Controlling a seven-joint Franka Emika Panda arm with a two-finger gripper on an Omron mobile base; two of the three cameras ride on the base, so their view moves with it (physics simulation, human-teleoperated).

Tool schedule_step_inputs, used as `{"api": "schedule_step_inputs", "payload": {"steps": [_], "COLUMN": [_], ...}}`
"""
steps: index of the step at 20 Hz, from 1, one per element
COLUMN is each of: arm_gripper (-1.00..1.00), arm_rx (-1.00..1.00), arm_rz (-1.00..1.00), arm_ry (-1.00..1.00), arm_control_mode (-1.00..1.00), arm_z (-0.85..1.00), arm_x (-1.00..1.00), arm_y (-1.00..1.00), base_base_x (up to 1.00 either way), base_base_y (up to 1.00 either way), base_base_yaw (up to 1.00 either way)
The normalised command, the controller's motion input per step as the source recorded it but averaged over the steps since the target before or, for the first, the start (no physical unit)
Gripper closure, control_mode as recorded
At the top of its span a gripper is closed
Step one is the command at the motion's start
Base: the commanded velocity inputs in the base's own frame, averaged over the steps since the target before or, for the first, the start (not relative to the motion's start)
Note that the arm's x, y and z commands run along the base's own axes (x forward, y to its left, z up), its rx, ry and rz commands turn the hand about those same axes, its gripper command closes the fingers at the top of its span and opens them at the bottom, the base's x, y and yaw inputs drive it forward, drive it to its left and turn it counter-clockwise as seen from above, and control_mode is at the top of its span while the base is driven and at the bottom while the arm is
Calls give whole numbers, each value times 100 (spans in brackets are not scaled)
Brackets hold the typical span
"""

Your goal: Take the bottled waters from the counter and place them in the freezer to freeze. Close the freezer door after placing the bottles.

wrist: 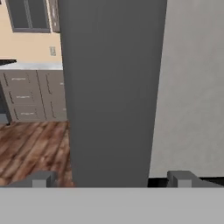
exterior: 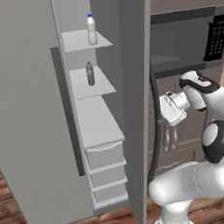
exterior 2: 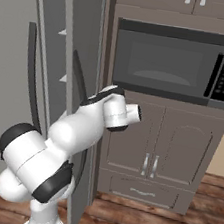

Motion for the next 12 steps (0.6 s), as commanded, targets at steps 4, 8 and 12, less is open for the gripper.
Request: {"api": "schedule_step_inputs", "payload": {"steps": [4,8,12], "arm_gripper": [-100,-100,-100], "arm_rx": [0,0,0], "arm_rz": [2,-4,-12], "arm_ry": [0,4,6], "arm_control_mode": [-100,-100,-100], "arm_z": [0,0,0], "arm_x": [0,0,0], "arm_y": [43,45,46], "base_base_x": [0,0,0], "base_base_y": [0,0,0], "base_base_yaw": [0,0,0]}}
